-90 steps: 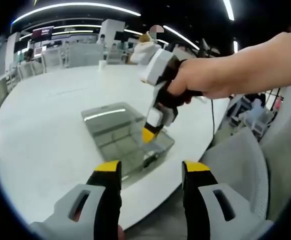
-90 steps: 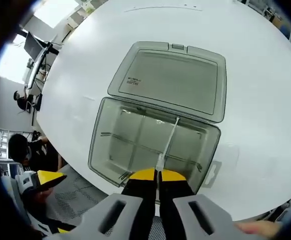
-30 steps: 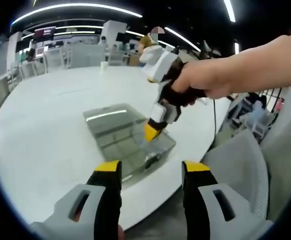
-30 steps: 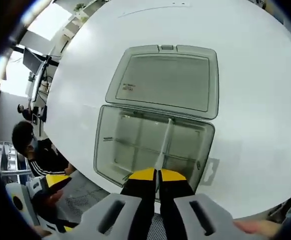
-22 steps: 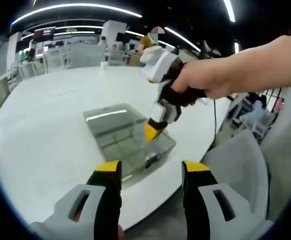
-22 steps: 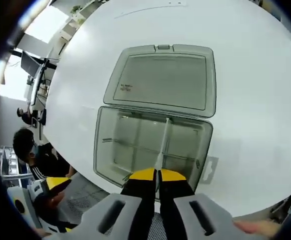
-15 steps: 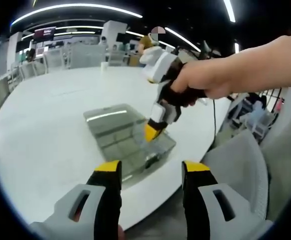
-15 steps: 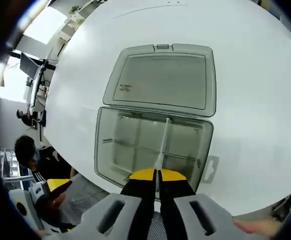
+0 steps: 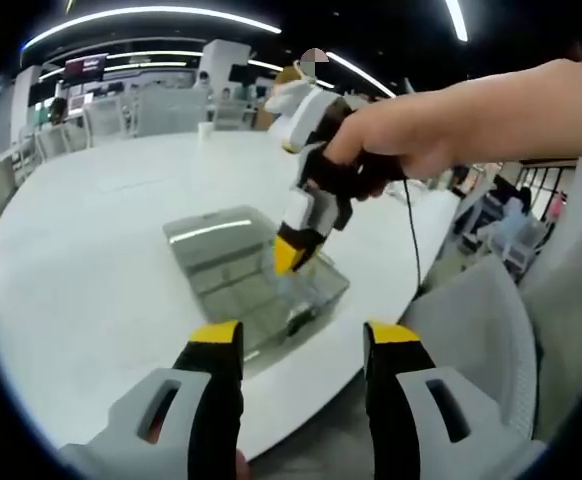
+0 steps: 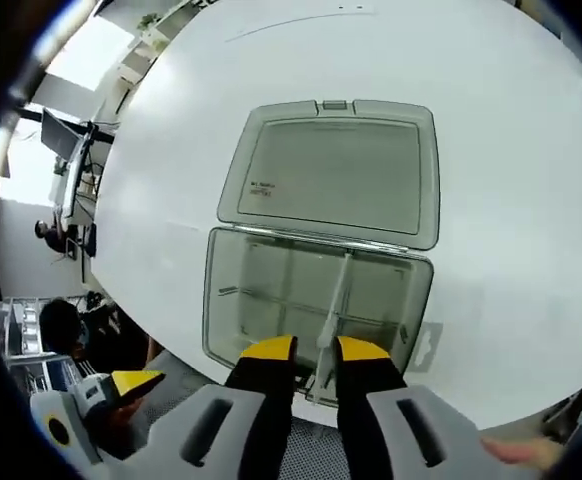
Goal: Insert the divider into the dual guide fixture by aligning both edges with the guide slots and pushing it downward to the bottom, including one-sided entry, uneven engagement, binding, and posture correction.
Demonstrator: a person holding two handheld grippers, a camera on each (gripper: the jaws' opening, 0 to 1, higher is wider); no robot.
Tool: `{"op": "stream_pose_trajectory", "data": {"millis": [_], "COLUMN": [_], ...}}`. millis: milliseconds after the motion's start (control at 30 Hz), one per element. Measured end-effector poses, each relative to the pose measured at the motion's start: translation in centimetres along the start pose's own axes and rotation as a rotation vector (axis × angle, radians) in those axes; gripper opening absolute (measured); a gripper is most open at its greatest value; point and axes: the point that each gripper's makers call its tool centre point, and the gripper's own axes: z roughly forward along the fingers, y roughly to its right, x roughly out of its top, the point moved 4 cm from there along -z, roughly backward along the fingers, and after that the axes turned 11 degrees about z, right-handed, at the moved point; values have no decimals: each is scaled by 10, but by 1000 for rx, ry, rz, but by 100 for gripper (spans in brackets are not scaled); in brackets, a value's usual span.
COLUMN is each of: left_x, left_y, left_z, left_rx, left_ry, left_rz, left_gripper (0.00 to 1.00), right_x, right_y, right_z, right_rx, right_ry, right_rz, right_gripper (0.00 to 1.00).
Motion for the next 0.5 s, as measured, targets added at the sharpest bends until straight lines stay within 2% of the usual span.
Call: {"op": "stream_pose_trajectory", "data": {"millis": [100,233,300,433,500], "left_x": [-1,-2,-2,-2,-3], "left_y": [0,1,1,1,1], "left_z": [0,0,1,1,1], "left_rx": [0,-2,-4,-5,-5], "left_ry": [-4,-9,-13,-16,-18], "left_rz": [0,1,2,1,1], "left_gripper": [46,46,46,46,46], "right_x": [-4,-2,-2,-2,-5], "right_y": [5,6,10,9,8], "right_z": [7,13,15,18,16], "right_rx": [-63,-80,-104,-94,-115], "right_ry": [-21,-30,-49,-48,-44], "right_rz": [-40,-24,-3,21,-20], "right_gripper": [9,10,5,0,0]}}
